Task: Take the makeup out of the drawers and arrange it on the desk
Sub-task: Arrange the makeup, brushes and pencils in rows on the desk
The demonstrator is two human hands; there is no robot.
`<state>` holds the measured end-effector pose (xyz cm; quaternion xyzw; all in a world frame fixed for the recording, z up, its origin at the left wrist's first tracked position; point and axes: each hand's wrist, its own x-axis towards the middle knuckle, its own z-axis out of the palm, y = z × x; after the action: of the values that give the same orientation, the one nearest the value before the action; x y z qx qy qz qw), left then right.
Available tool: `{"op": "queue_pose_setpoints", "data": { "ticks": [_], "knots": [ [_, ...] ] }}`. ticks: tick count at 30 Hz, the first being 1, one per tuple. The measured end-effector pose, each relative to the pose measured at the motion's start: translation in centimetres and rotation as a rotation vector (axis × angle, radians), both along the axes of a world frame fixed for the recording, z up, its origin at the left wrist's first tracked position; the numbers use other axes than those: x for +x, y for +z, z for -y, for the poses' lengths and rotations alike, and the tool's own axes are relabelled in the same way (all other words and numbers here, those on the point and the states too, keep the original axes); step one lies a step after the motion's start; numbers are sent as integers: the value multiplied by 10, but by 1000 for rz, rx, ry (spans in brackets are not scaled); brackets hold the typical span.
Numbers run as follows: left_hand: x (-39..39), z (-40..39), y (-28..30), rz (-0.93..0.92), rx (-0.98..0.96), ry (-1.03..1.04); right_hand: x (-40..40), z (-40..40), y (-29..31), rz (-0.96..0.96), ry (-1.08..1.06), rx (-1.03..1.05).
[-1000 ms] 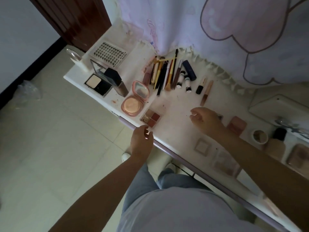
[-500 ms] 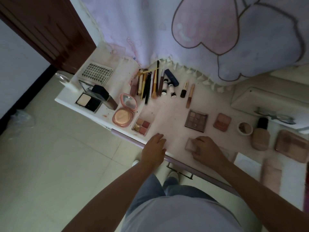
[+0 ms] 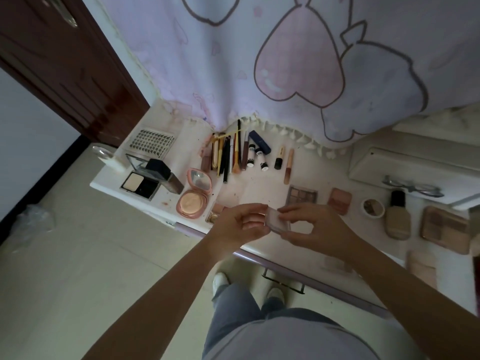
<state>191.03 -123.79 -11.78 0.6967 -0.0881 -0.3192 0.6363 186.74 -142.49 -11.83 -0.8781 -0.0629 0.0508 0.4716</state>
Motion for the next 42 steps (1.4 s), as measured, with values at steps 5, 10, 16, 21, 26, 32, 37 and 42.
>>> {"op": "queue_pose_setpoints", "data": {
  "ticks": [5, 10, 16, 21, 26, 32, 37, 42],
  "knots": [
    [-2, 0, 14, 73, -138, 85, 0, -6, 14, -5, -6, 188],
    [-4, 1, 21, 56, -217, 182, 0, -1, 21, 56, 37, 205],
    [-4, 7, 26, -3, -391, 209, -1, -1, 32, 142, 5, 223],
    [-8, 11, 23, 2, -337, 307, -4, -2, 28, 142, -171, 308],
    [-14, 16, 25, 51, -207, 398, -4, -10, 31, 163, -215, 163],
    [-21, 10, 18, 13, -150, 319, -11, -15, 22, 12, -208, 199],
    [-26, 3, 13, -116, -235, 304, -16, -22, 19, -74, -236, 273],
    [-32, 0, 11, -99, -172, 278, -16, -24, 17, -111, -263, 337]
  ]
}}
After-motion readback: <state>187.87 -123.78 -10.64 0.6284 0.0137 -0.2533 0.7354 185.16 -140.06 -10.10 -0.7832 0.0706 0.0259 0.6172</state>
